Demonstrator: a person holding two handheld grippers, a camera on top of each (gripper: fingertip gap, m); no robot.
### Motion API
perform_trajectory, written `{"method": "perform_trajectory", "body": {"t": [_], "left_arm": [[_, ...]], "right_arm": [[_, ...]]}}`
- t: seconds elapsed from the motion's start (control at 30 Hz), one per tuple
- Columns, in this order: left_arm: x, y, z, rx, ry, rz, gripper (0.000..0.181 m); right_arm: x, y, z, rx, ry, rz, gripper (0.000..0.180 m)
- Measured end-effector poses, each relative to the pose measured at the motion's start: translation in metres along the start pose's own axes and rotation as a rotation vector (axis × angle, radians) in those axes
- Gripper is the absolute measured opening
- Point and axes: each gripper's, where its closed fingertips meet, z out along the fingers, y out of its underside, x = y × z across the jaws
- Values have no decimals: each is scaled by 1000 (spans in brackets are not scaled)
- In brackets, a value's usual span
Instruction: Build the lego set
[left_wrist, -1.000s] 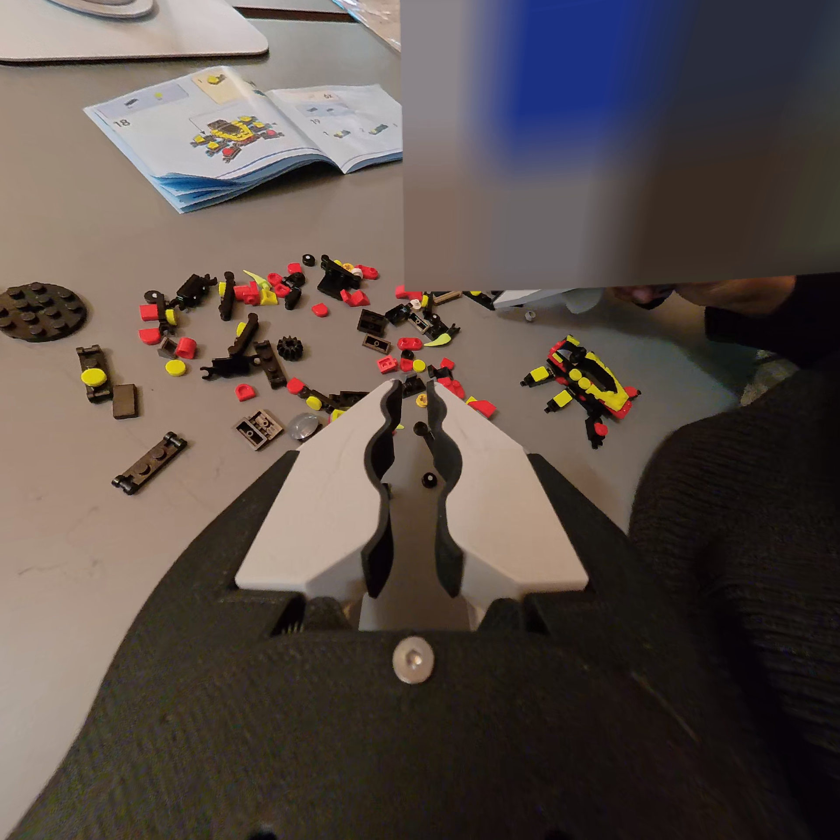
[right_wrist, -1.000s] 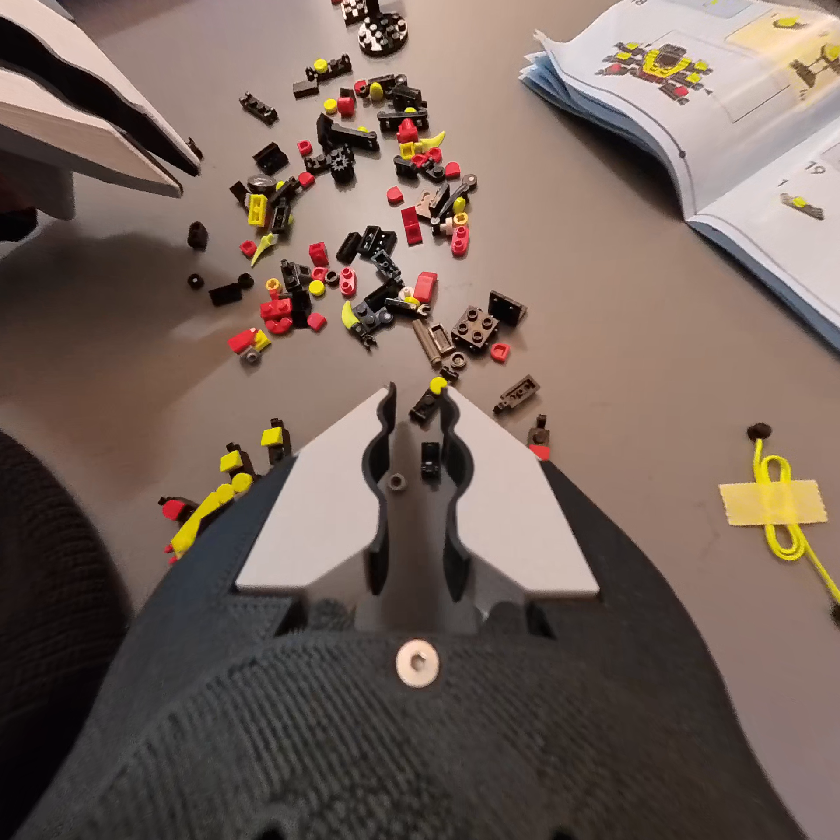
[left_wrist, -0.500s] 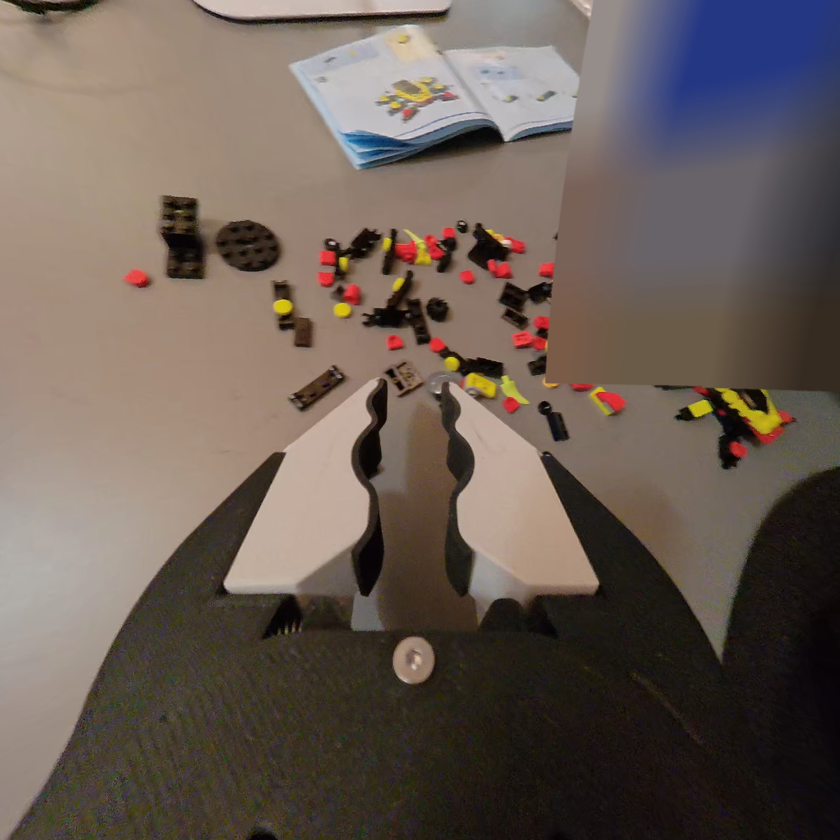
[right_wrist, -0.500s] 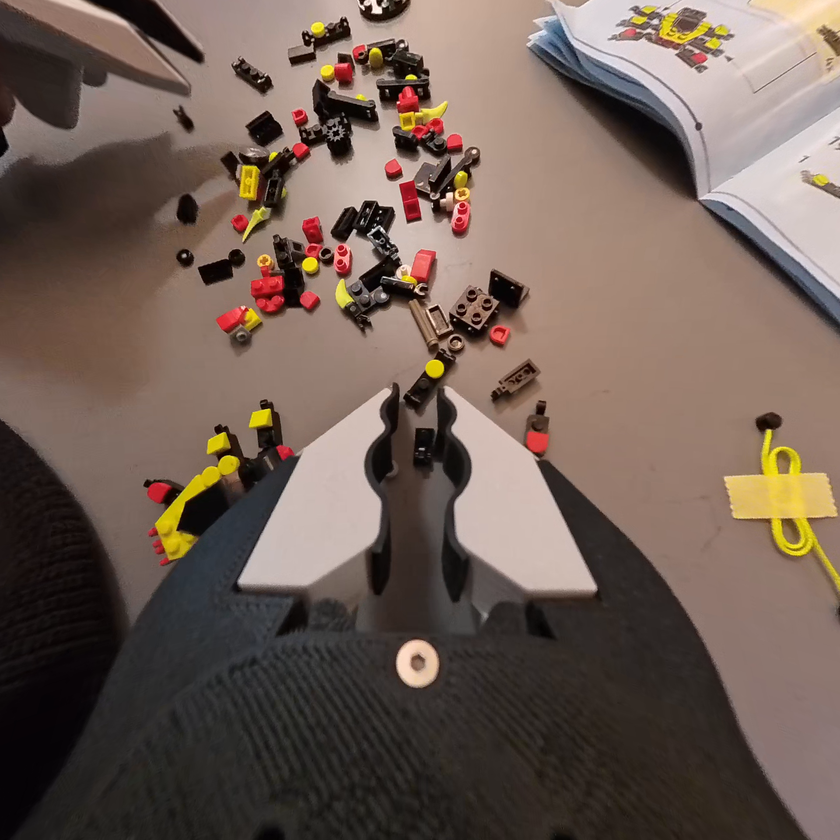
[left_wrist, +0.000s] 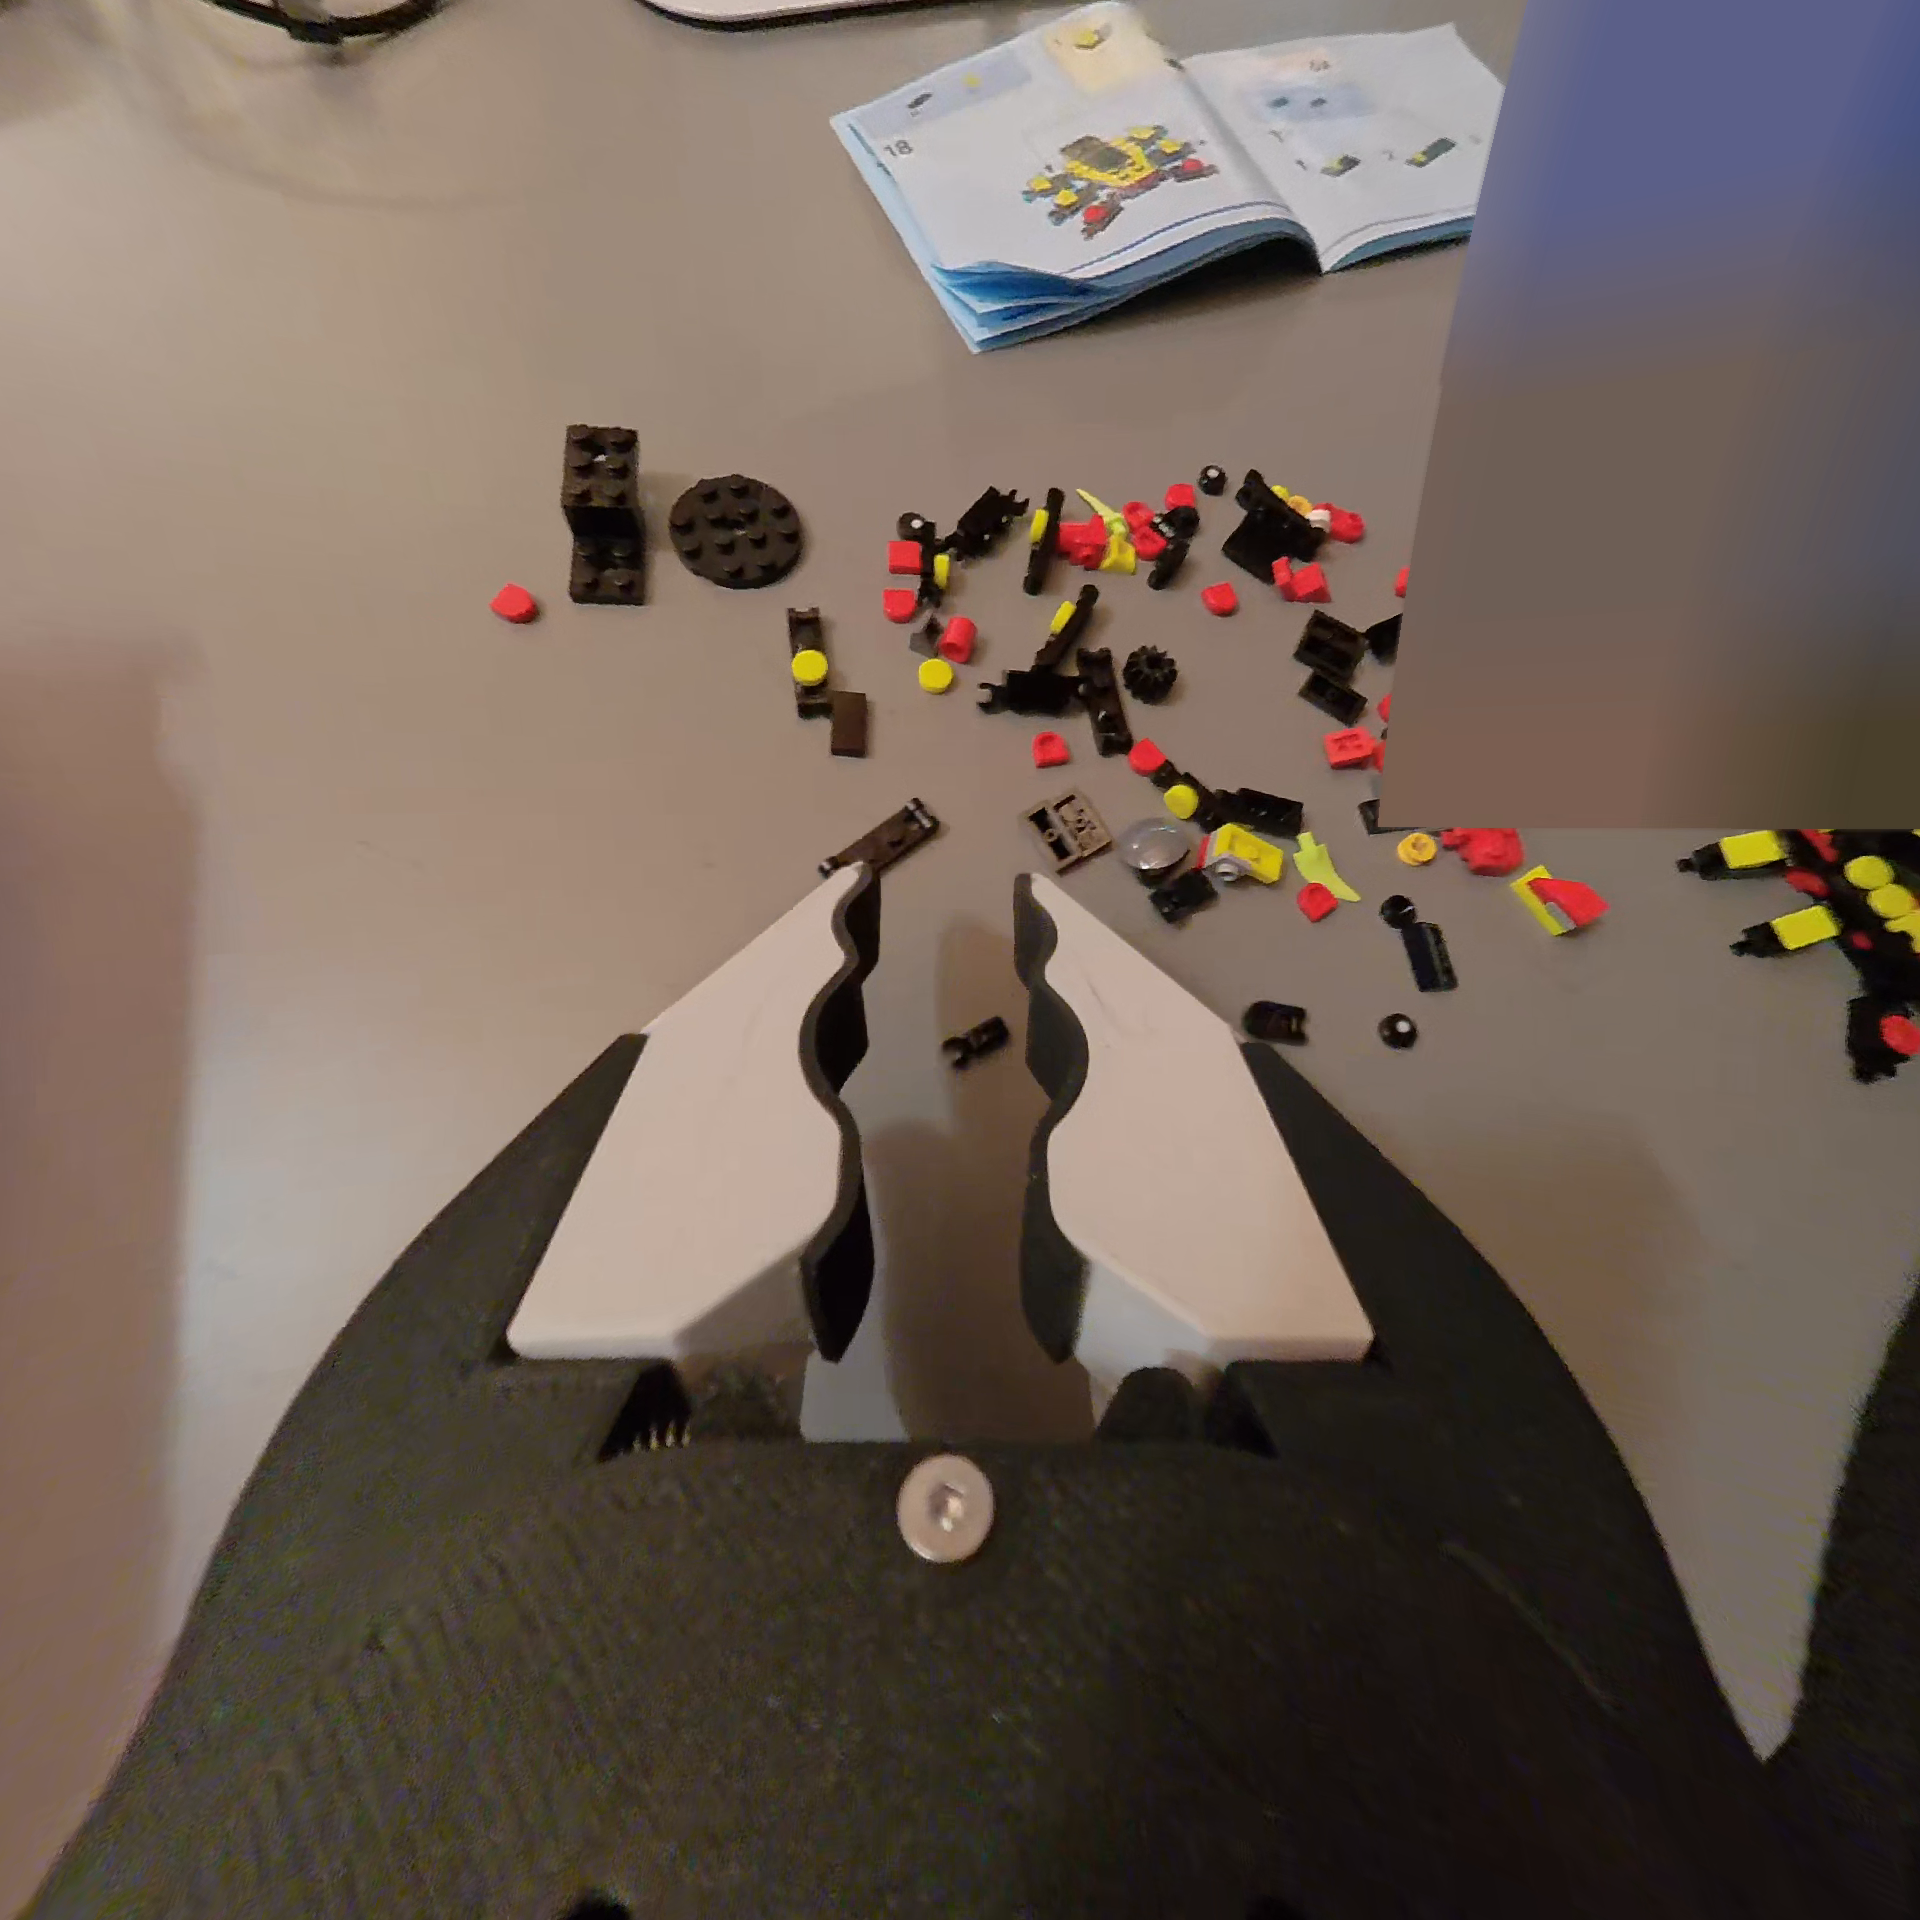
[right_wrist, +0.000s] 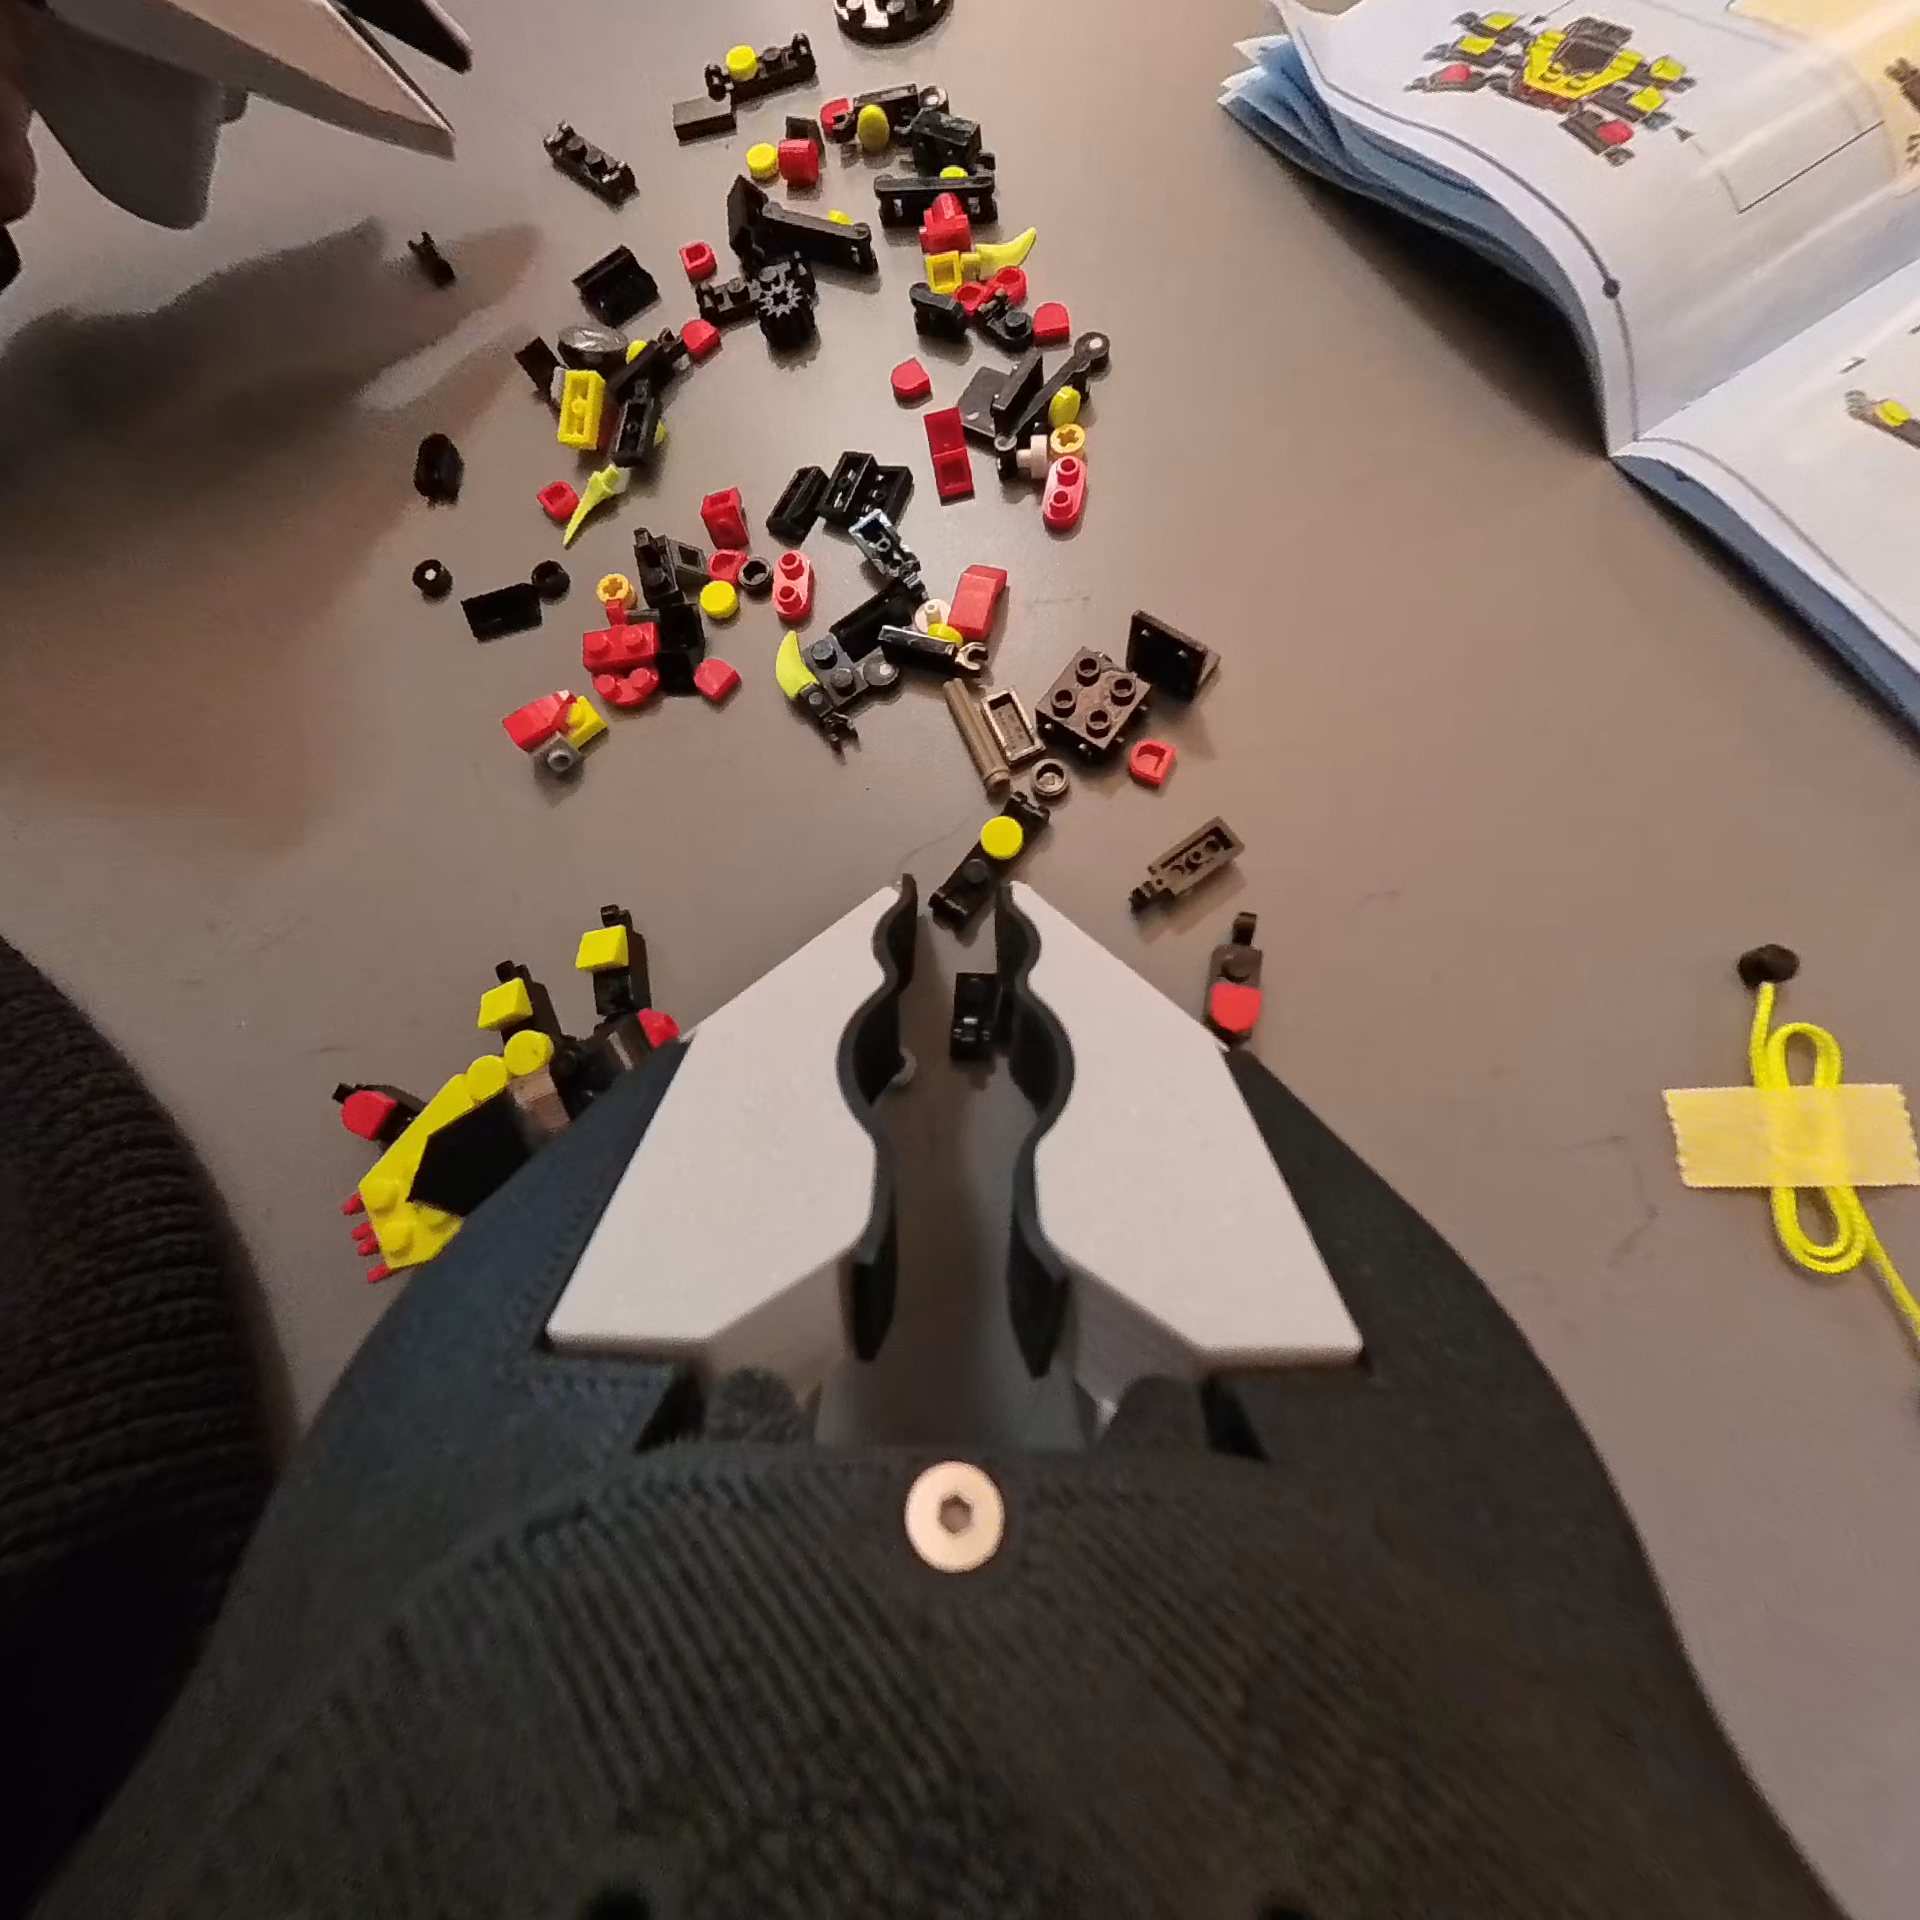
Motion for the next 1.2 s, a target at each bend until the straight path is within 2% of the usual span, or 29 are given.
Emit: {"method": "perform_trajectory", "body": {"t": [0.17,0.33,0.43,0.63,0.87,1.07,1.2], "left_arm": [[-19,2,9,-27,-68,66,34],[-19,9,25,-97,-42,101,44],[-19,8,27,-103,-37,105,41],[-14,9,26,-137,-23,145,9],[-12,7,23,-142,-37,179,7],[-4,-9,19,-63,-37,169,7],[41,-35,20,14,33,199,7]], "right_arm": [[0,1,0,0,6,-6,14],[4,3,-6,-5,51,-15,14],[2,1,-13,22,54,-6,15],[-2,-4,-28,75,60,-5,15],[-3,-9,-44,128,75,-6,17],[2,-11,-96,244,197,13,15],[19,1,-137,284,372,-36,12]]}}
